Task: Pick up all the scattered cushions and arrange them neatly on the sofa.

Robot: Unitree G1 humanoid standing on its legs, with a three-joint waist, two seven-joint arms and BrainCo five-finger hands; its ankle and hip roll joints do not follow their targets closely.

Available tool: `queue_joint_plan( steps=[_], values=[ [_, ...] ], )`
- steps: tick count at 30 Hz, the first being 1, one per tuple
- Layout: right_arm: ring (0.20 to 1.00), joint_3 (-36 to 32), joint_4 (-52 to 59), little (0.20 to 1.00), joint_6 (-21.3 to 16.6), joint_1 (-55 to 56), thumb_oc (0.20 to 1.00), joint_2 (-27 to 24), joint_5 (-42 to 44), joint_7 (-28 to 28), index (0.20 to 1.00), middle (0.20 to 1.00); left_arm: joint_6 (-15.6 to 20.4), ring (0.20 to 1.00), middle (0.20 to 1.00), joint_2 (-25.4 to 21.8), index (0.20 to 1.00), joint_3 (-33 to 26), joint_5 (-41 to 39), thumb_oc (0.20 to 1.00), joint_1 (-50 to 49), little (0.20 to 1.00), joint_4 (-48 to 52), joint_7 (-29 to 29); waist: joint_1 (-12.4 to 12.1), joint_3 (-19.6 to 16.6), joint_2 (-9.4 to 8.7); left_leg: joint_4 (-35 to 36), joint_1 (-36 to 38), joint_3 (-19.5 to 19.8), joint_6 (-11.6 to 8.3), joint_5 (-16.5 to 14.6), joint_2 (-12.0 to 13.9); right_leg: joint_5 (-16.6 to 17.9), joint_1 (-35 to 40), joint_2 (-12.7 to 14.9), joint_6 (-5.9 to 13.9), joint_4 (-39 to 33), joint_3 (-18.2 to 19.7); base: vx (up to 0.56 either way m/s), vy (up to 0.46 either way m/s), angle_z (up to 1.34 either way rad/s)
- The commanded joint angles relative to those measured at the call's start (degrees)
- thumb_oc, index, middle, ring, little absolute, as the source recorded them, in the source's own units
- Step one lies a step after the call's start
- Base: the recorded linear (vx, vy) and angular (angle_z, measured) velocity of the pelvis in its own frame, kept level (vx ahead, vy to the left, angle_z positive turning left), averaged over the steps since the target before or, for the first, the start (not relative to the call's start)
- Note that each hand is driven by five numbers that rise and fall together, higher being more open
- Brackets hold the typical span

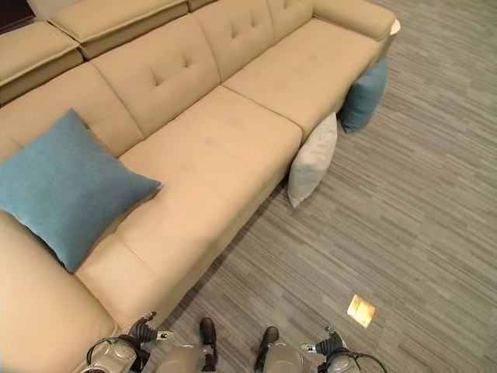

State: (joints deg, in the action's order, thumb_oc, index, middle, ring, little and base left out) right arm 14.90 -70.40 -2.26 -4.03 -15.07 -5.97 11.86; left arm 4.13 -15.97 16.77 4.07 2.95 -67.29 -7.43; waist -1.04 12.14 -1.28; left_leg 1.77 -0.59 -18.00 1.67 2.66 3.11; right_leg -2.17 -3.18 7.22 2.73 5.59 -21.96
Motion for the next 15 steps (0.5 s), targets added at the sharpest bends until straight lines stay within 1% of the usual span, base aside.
queue_joint_plan(
  steps=[1,2,3,4,5,6,7,8,9,10,11,12,13,15],
  values=[
    [1.000,1.3,-0.3,1.000,0.0,-0.8,1.000,-2.9,-1.6,1.1,1.000,1.000,0.5,1.000,1.000,0.6,1.000,-0.7,1.8,1.000,1.0,1.000,0.0,0.0,-1.9,-1.1,-0.89,-1.7,-0.5,6.2,-1.28,-4.1,-2.5,-1.1,2.0,0.9,4.76,0.8,0.6,0.05,-0.165,-0.57],
    [1.000,1.0,0.3,1.000,-0.2,-0.8,1.000,-3.2,-1.1,1.2,1.000,1.000,0.5,1.000,1.000,0.9,1.000,-0.2,2.0,1.000,1.3,1.000,0.0,0.1,-1.1,-1.2,-0.43,-1.3,0.0,6.3,-1.70,-4.0,-2.2,-1.2,2.2,0.0,4.60,0.1,1.8,0.04,-0.120,-0.34],
    [1.000,0.9,0.4,1.000,-0.2,-0.8,1.000,-3.2,-1.1,1.2,1.000,1.000,0.5,1.000,1.000,0.9,1.000,-0.2,2.0,1.000,1.3,1.000,0.0,0.1,-1.1,-1.3,-0.43,-1.3,-0.3,6.3,-1.69,-3.8,-2.2,-1.0,2.0,-0.1,4.57,-0.1,1.8,0.03,-0.138,-0.14],
    [1.000,0.6,0.6,1.000,-0.3,-0.8,1.000,-3.4,-0.6,1.2,1.000,1.000,0.5,1.000,1.000,1.0,1.000,0.1,2.2,1.000,1.5,1.000,0.2,0.1,-0.6,-1.3,-0.22,-1.4,0.1,6.2,-1.91,-3.9,-1.9,-1.0,2.2,-0.5,4.41,-0.7,2.7,0.04,-0.154,-0.08],
    [1.000,0.4,0.8,1.000,-0.5,-0.7,1.000,-3.6,-0.1,1.2,1.000,1.000,0.4,1.000,1.000,1.3,1.000,0.7,2.4,1.000,1.9,1.000,0.3,0.2,0.3,-1.2,0.01,-2.4,0.3,6.2,-2.37,-4.3,-1.5,-0.9,2.5,-1.3,3.97,-1.8,3.9,0.05,-0.155,-0.13],
    [1.000,0.4,0.8,1.000,-0.5,-0.7,1.000,-3.6,-0.1,1.2,1.000,1.000,0.4,1.000,1.000,1.3,1.000,0.7,2.4,1.000,1.9,1.000,0.3,0.2,0.3,-1.2,0.03,-2.5,0.3,6.2,-2.38,-4.3,-1.5,-0.9,2.5,-1.3,3.95,-1.8,3.9,0.06,-0.244,-0.20],
    [1.000,0.4,0.6,1.000,-0.8,-0.3,1.000,-3.9,0.1,1.4,1.000,1.000,0.5,1.000,1.000,1.8,1.000,1.3,2.2,1.000,2.2,1.000,0.6,0.2,1.2,-0.5,-0.17,-7.5,-0.4,6.0,-3.28,-5.7,-0.3,-1.0,3.4,-2.1,3.21,-3.0,5.1,0.03,-0.187,-0.22],
    [1.000,0.3,0.5,1.000,-0.8,0.0,1.000,-3.9,0.3,1.4,1.000,1.000,0.6,1.000,1.000,2.0,1.000,1.4,1.9,1.000,2.2,1.000,0.9,0.3,1.3,-0.1,-0.45,-10.5,-1.2,5.9,-3.64,-6.2,0.3,-1.1,4.0,-2.2,2.97,-3.7,5.6,0.06,-0.306,-0.21],
    [1.000,0.2,-0.3,1.000,-0.7,0.4,1.000,-4.1,0.5,1.6,1.000,1.000,0.4,1.000,1.000,2.5,1.000,1.5,1.2,1.000,2.1,1.000,1.0,0.2,1.5,1.1,-1.34,-18.2,-4.1,6.0,-4.39,-6.9,1.5,-1.3,5.3,-2.3,2.15,-4.6,6.4,0.05,-0.230,-0.37],
    [1.000,0.1,-0.5,1.000,-0.7,0.4,1.000,-4.2,0.7,1.6,1.000,1.000,0.4,1.000,1.000,2.6,1.000,1.6,0.8,1.000,2.2,1.000,1.0,0.0,1.4,1.4,-1.51,-21.1,-5.4,6.7,-4.72,-6.2,1.8,-1.4,5.7,-2.7,1.75,-4.9,6.9,0.06,-0.208,-0.44],
    [1.000,0.1,-0.8,1.000,-0.4,0.5,1.000,-4.3,0.8,1.6,1.000,1.000,0.3,1.000,1.000,2.7,1.000,1.9,0.7,1.000,2.3,1.000,0.9,-0.1,1.4,1.7,-1.57,-22.5,-6.6,8.1,-4.71,-5.6,1.5,-1.4,5.9,-2.8,1.39,-5.0,7.5,0.06,-0.116,-0.70],
    [1.000,0.1,-1.1,1.000,-0.3,0.6,1.000,-4.3,0.9,1.7,1.000,1.000,0.4,1.000,1.000,2.7,1.000,2.2,0.5,1.000,2.4,1.000,1.0,-0.1,1.3,1.5,-1.71,-22.0,-7.9,9.4,-4.33,-5.6,0.5,-1.4,5.9,-2.9,1.31,-5.4,8.0,0.15,-0.090,-0.58],
    [1.000,0.3,-1.4,1.000,-0.1,0.8,1.000,-4.5,0.9,1.8,1.000,1.000,0.4,1.000,1.000,2.9,1.000,2.6,0.3,1.000,2.3,1.000,1.1,-0.2,0.6,1.5,-1.68,-18.9,-9.4,11.9,-3.53,-6.3,-2.1,-1.6,6.7,-3.6,1.49,-6.3,9.6,0.19,-0.072,-0.52],
    [1.000,0.3,-1.7,1.000,-0.1,0.7,1.000,-4.6,0.8,2.1,1.000,1.000,0.4,1.000,1.000,3.1,1.000,2.8,0.3,1.000,2.4,1.000,1.0,-0.4,-0.1,1.4,-1.18,-14.2,-10.3,13.9,-3.51,-4.0,-3.7,-1.9,7.6,-4.7,1.83,-7.0,10.9,0.22,-0.039,-0.26]
  ],
)
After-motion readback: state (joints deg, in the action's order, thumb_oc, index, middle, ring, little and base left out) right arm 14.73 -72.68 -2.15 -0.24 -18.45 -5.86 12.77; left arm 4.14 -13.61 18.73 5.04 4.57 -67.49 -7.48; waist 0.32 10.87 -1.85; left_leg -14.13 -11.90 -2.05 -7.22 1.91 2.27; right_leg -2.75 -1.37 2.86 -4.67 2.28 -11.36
